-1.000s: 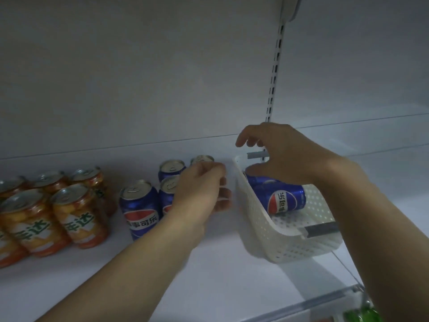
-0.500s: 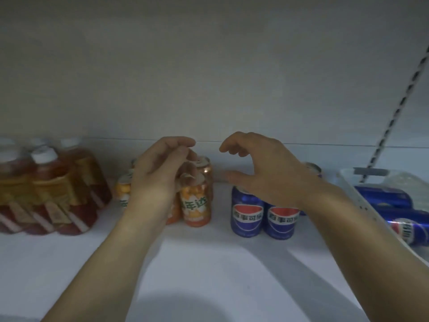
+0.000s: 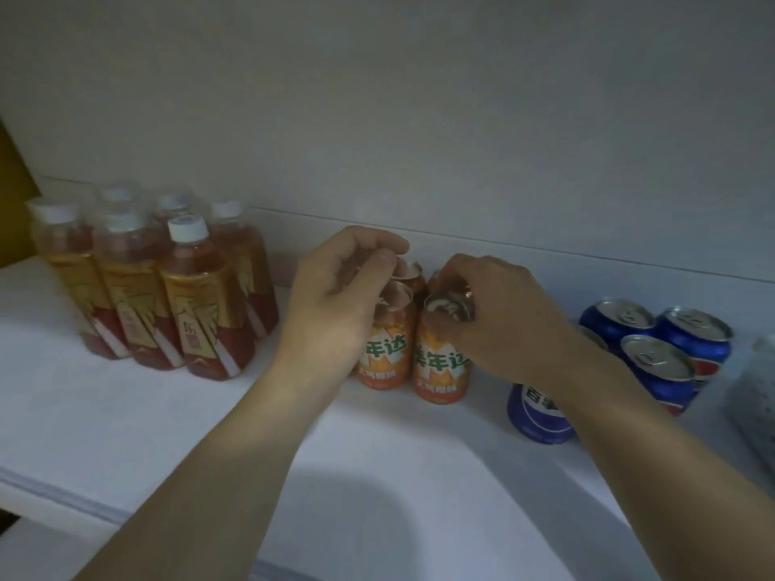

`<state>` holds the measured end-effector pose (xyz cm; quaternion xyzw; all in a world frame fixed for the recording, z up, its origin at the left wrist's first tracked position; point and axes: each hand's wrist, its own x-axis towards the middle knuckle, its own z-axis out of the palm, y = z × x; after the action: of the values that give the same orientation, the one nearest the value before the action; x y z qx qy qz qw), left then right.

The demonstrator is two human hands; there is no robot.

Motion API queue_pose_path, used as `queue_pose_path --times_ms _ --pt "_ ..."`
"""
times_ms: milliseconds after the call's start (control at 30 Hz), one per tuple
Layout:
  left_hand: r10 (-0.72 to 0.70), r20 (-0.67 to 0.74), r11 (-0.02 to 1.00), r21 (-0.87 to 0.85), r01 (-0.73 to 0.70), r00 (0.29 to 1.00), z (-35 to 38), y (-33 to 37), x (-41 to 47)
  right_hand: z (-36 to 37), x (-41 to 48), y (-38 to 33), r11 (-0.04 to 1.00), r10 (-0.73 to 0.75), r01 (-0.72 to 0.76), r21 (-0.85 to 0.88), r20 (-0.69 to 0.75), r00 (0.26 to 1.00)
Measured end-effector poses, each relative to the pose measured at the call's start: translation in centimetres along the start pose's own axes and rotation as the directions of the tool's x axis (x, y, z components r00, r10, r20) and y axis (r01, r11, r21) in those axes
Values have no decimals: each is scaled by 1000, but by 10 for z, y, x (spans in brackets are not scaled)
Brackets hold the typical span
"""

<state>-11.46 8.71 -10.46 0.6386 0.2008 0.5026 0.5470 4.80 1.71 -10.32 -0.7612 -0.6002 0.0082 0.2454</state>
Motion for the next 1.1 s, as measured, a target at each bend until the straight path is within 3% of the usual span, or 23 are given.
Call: queue_pose_path --times_ms 300,433,500,567,633,667,767,867,1000,1100 --pt "9 -2 998 57 -9 1000 -2 -1 -4 -14 -11 -4 982 50 -41 184 -41 998" --pt "35 -6 998 43 -34 999 3 1 -6 -50 -21 -9 967 44 -5 253 -151 988" --pt "75 83 993 82 -82 994 8 2 -8 -75 -28 -10 939 60 27 343 -241 969" --pt "78 280 982 142 -122 957 17 4 -12 -97 -36 -10 877 85 82 473 -322 943" --pt "33 423 991 104 -84 906 33 7 -19 -110 -42 -7 783 107 145 605 -360 927" --pt "35 426 996 58 -66 904 42 7 -22 -113 -44 -5 737 117 168 655 -368 923" --pt "131 245 991 -43 -124 961 66 11 -28 -114 -46 3 647 141 204 735 -378 915" --pt "246 71 969 -17 -246 967 79 11 -32 -103 -46 13 659 182 141 739 -338 924" --pt "454 -3 864 246 -440 891 98 7 -40 -86 -48 23 603 236 123 788 -323 916" --pt "412 -52 899 184 -397 910 113 2 -42 -93 -49 28 508 284 209 836 -391 875"
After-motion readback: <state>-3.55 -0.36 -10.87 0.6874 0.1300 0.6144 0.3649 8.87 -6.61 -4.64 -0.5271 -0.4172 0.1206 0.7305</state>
